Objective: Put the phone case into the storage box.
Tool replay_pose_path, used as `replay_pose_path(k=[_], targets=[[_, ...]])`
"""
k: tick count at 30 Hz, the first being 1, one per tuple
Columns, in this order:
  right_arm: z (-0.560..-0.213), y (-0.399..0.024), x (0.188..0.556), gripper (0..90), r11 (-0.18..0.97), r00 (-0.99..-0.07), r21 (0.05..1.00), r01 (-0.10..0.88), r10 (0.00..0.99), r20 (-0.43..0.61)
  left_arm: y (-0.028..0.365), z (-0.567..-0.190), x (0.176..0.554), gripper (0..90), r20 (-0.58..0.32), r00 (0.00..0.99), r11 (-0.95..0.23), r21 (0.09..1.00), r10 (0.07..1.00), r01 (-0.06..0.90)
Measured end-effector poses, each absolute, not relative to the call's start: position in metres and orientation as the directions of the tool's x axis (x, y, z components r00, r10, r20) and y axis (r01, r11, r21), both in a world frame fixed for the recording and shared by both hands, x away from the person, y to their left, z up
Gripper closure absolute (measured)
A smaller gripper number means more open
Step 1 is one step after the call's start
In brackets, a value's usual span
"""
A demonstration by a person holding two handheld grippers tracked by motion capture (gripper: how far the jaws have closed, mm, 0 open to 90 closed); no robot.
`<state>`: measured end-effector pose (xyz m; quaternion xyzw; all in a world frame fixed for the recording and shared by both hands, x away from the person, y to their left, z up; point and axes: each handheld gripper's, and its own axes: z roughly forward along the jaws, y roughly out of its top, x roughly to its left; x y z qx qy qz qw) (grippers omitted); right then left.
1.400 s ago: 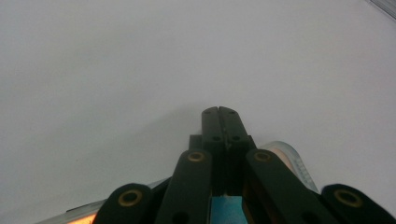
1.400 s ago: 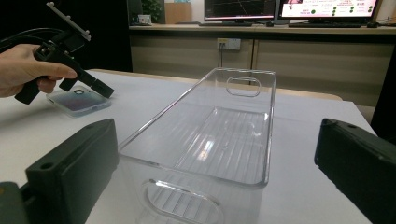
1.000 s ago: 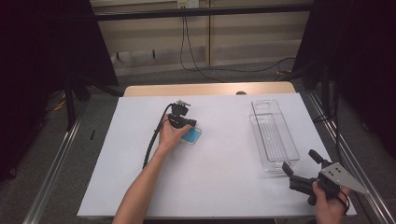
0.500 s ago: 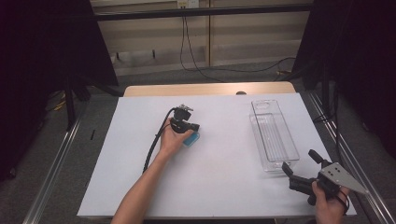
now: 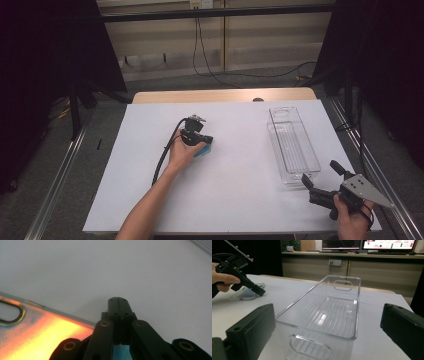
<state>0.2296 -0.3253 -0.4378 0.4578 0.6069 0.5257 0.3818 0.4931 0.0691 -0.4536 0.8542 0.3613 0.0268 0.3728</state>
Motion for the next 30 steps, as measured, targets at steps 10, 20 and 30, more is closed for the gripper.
replay_pose_path(k=[10, 20, 30], targets=[[-0.438, -0.325, 0.23, 0.0, 0.03, -0.289, 0.988, 0.154, 0.957, 0.016, 0.074, -0.455, 0.486, 90.0, -0.241, 0.736, -0.449, 0.66, 0.633, 0.602], [-0.438, -0.325, 0.229, 0.0, 0.03, -0.289, 0.988, 0.153, 0.957, 0.015, 0.078, -0.455, 0.481, 90.0, -0.248, 0.74, -0.452, 0.659, 0.625, 0.602], [-0.438, -0.325, 0.229, 0.0, 0.029, -0.289, 0.988, 0.15, 0.957, 0.016, 0.081, -0.455, 0.479, 90.0, -0.249, 0.741, -0.452, 0.658, 0.624, 0.602]])
